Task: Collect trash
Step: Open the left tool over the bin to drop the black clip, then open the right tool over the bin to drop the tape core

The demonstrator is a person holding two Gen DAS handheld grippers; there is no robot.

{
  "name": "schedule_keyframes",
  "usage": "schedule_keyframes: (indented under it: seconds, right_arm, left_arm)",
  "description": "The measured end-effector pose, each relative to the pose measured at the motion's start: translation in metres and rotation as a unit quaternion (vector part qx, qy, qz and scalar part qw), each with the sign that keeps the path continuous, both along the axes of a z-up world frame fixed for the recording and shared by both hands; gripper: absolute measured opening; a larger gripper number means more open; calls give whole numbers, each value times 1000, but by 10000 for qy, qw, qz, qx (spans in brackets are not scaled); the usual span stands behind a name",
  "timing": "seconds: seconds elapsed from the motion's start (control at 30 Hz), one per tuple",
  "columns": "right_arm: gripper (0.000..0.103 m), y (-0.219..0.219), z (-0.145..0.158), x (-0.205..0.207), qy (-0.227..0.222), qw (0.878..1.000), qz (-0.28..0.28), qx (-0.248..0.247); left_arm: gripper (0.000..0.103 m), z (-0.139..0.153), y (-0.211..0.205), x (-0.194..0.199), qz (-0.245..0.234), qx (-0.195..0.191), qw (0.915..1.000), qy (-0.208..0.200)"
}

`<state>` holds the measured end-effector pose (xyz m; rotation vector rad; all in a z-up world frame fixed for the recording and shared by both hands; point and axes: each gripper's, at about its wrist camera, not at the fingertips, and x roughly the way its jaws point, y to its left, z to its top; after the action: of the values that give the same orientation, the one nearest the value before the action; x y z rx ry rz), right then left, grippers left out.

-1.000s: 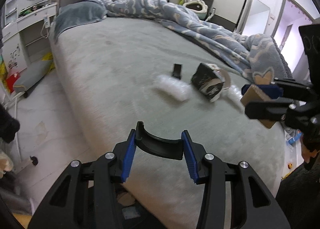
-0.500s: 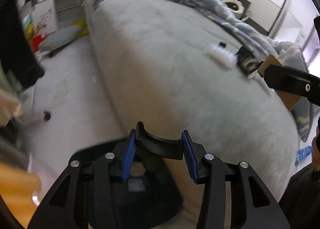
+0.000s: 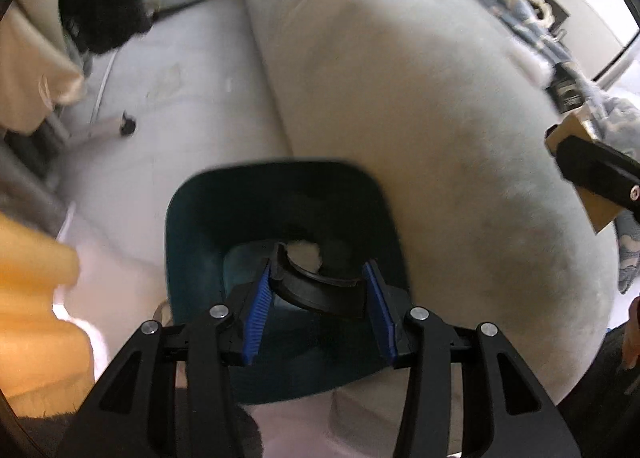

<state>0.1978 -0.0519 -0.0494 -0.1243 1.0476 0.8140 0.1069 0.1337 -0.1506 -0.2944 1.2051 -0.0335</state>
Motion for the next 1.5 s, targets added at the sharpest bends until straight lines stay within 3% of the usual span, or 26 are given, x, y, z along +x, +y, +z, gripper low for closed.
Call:
schedule_keyframes:
  seconds: [0.13, 0.5, 0.63, 0.97, 1.1, 1.23, 1.37, 1.5]
  right_arm:
    - [41, 13, -10, 1, 123, 9998, 72, -107]
    - [41, 47, -37, 7, 468, 9982, 255, -260]
    - [41, 57, -47, 9, 561, 9974, 299, -345]
    - [41, 76, -67, 15, 707, 9958, 308, -487]
    - [41, 83, -78, 18, 792, 9947, 256, -609]
    - [41, 88, -87, 19, 888, 9929, 250, -754]
    - [41, 90, -86, 15, 835, 9926, 359, -809]
    - [41, 84, -86, 17, 888, 9925, 280, -795]
  left_arm:
    - [49, -17, 16, -4, 189, -158, 9989, 394]
    - [49, -29, 17, -6, -59, -235, 9971, 722]
    - [56, -38, 14, -8, -185, -390, 9954, 852]
    - [74, -32, 23, -17, -238, -275, 9963, 784]
    - [75, -6, 29, -23, -203, 34, 9992, 336]
    - [82, 31, 39, -29, 83, 449, 9980, -438]
    - [82, 59, 46, -33, 320, 437, 9947, -874]
    - [90, 91, 42, -39, 174, 401, 9900, -1339]
